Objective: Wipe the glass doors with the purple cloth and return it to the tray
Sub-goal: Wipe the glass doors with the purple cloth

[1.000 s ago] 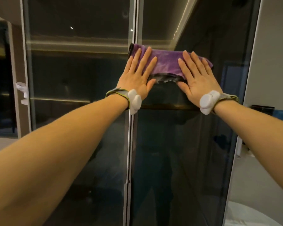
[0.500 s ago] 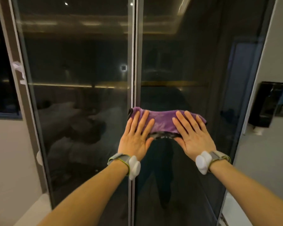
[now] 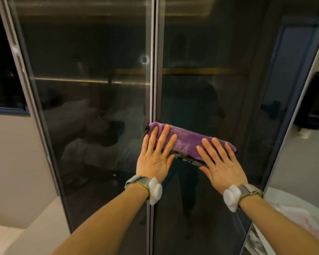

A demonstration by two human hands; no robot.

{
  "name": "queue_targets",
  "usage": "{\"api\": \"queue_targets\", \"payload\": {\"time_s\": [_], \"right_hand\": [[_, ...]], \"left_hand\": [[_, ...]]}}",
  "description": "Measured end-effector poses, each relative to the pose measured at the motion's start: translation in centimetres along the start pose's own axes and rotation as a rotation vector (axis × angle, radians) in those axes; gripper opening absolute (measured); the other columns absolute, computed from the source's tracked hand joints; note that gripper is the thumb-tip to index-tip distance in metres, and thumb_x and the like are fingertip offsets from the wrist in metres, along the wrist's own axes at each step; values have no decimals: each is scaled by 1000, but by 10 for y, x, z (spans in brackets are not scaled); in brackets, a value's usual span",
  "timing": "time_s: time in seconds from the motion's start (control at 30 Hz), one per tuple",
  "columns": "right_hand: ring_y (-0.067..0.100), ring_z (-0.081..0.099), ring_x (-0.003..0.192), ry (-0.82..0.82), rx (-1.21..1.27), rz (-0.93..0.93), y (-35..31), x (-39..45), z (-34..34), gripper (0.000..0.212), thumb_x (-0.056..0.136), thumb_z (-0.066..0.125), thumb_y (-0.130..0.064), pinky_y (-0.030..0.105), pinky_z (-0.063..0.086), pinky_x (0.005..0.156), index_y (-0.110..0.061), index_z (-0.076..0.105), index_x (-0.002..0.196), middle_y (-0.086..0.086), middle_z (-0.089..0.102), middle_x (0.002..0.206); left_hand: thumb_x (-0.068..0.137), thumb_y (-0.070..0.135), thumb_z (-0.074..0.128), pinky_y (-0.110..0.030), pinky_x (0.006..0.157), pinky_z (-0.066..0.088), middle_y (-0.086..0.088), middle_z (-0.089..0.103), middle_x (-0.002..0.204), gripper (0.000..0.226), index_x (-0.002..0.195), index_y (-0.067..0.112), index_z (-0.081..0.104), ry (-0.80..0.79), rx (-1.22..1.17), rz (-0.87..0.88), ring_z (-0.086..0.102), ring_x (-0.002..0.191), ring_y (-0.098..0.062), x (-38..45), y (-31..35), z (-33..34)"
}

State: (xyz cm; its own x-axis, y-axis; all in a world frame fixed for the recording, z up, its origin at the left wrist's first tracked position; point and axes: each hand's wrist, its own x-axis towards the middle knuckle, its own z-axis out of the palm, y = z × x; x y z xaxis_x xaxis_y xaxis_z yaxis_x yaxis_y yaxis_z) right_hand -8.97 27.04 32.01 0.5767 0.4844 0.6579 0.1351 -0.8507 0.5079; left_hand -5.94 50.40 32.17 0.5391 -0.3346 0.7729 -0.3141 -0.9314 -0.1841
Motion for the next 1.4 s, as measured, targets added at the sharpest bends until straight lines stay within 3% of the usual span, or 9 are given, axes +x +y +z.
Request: {"api": "queue_targets", "payload": {"time_s": [0.17, 0.3, 0.4, 0.5, 0.67, 0.8, 0.97, 1.17, 1.4], "right_hand": [[25, -9, 145, 7, -28, -17, 6, 1, -1, 56, 97, 5, -44, 45, 3, 114, -20, 16, 146, 4, 9, 155], [26, 0, 144, -17, -45, -70, 14, 3, -9, 55, 98, 6, -43, 42, 1, 115, -19, 17, 146, 8, 21, 151], [26, -1, 144, -23, -67, -148, 34, 8, -18, 54, 98, 7, -42, 38, -2, 116, -17, 16, 146, 7, 22, 151], [27, 7, 143, 68, -74, -101, 64, 42, -46, 55, 98, 17, -43, 40, 1, 117, -15, 18, 145, 9, 23, 151], [32, 17, 141, 229, -114, -49, 126, 129, -110, 60, 93, 37, -39, 43, 11, 115, -11, 28, 145, 11, 26, 152], [32, 14, 143, 221, -134, 25, 171, 185, -158, 62, 93, 32, -42, 43, 10, 115, -13, 21, 147, 11, 21, 155], [23, -1, 144, 193, -92, 95, 196, 215, -185, 62, 93, 17, -47, 40, 3, 116, -23, -1, 147, 3, 8, 159], [16, -10, 142, 220, -34, 120, 188, 213, -184, 59, 93, 16, -47, 39, -2, 116, -26, -1, 146, -6, -5, 154], [22, -3, 143, 228, -21, 166, 166, 219, -190, 59, 95, 23, -42, 42, 3, 116, -23, 6, 147, -1, 2, 157]], "left_hand": [[88, 45, 49, -49, 117, -2, -6, -14, 157, 83, 149, 26, -5, -48, 23, -33, -10, 143, -35, -24, 11, 11], [91, 53, 31, -47, 114, -9, -6, -16, 156, 73, 148, 27, -6, -95, 52, -18, -14, 142, -35, -24, 8, 6], [88, 60, 22, -49, 116, -7, -5, -6, 158, 71, 148, 28, 3, -88, 64, 7, -12, 142, -37, -15, 2, -5], [85, 64, 27, -55, 114, 6, -6, 4, 158, 76, 148, 28, 6, 4, 32, -17, -4, 141, -41, 31, -5, -34], [85, 66, 27, -54, 112, -4, -4, -1, 159, 77, 148, 32, -2, 191, 19, -41, -10, 141, -42, 150, -28, -98], [88, 65, 20, -52, 113, -6, -4, -3, 159, 73, 147, 32, -4, 265, 41, -4, -10, 142, -40, 228, -46, -153], [91, 59, 15, -47, 113, -9, -1, -11, 158, 67, 146, 31, -11, 284, 57, 42, -15, 142, -34, 273, -58, -187], [93, 57, 15, -43, 115, -7, 0, -8, 159, 64, 146, 33, -12, 340, 88, 46, -12, 143, -30, 270, -60, -183], [92, 58, 14, -42, 114, -6, 1, -10, 158, 65, 145, 33, -15, 302, 112, 49, -15, 143, -30, 265, -73, -190]]}}
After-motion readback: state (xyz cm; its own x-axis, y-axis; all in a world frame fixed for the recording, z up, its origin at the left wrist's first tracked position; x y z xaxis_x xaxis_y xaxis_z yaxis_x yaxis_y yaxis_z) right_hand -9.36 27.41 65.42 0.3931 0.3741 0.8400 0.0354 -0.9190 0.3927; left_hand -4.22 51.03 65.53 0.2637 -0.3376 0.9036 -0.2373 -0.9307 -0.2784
